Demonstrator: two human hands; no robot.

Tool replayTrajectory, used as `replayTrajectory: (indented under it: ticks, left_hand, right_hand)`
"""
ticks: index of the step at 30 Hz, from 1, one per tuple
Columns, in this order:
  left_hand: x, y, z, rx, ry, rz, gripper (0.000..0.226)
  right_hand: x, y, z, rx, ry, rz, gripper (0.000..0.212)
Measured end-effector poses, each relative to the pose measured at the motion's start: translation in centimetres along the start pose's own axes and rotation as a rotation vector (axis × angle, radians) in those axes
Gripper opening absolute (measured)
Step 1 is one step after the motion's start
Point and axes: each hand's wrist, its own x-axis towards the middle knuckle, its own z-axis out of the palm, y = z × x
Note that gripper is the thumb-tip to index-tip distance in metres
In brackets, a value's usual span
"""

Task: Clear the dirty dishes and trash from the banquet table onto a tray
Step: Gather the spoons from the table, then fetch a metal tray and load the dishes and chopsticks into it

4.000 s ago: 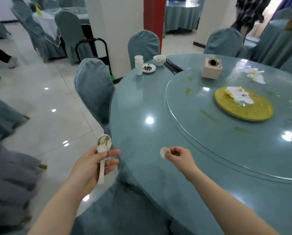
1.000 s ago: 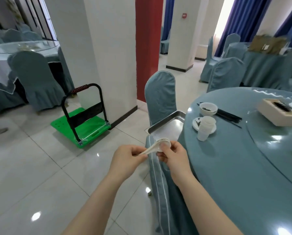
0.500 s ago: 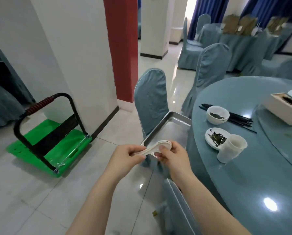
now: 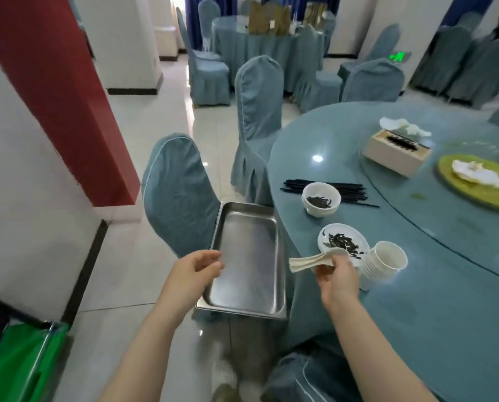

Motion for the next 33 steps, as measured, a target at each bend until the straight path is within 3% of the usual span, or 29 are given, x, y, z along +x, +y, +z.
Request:
replayTrajectory:
  ticks: [3,8,11,14,19,21,25,29,33]
  left_hand:
    - [5.3,0.6,0.4,0.035,-0.071,-0.006,0.019]
    - [12.9,1.9,0.7,0.069,-0.14,-0.058,0.018]
    - [16.2,2.3,0.4,0.079,-0.176,-0.088,0.019]
    - [18.7,2.7,0.2,0.093,-0.222,-0.121,0.018]
    - [22.7,3.2,-0.1,0.076,-0.28,-0.168,0.018]
    - [23.6,2.9,-0.2,0.07,-0.313,-0.189,0.017]
    - [25.0,1.7,-0.8,0.085,-0.375,-0.215,0.016]
    - [26.4,0.3,-1.8,0.096,-0.424,-0.245,0.018]
    - [28.7,-1.3,-2.3,0.103,-0.451,-0.228,0.019]
  right_hand:
    - [5.9,-0.4,1.4,-0.139,0.148,-0.132,0.009]
    - [14.2,-0.3,2.2,-0.825,0.363,-0.275,0.024]
    - [16.9,-0.6,2.3,-0.948,0.409,-0.264,0.031]
    - [18.2,-0.6,2.3,-1.065,0.444,-0.251,0.024]
    - [17.0,-0.2,3.5,-1.173,0.466,-0.367,0.022]
    - [15.2,0.5,3.7,-1.196,0.468,-0.453,0.035]
    - [11.1,3.2,5.1,-1.137,0.362,-0.572,0.035]
    - [8.4,7.2,6.5,-1.097,0.237,-0.537,0.019]
    - [8.7,11.5,7.9,-0.942,0.182,-0.295,0.016]
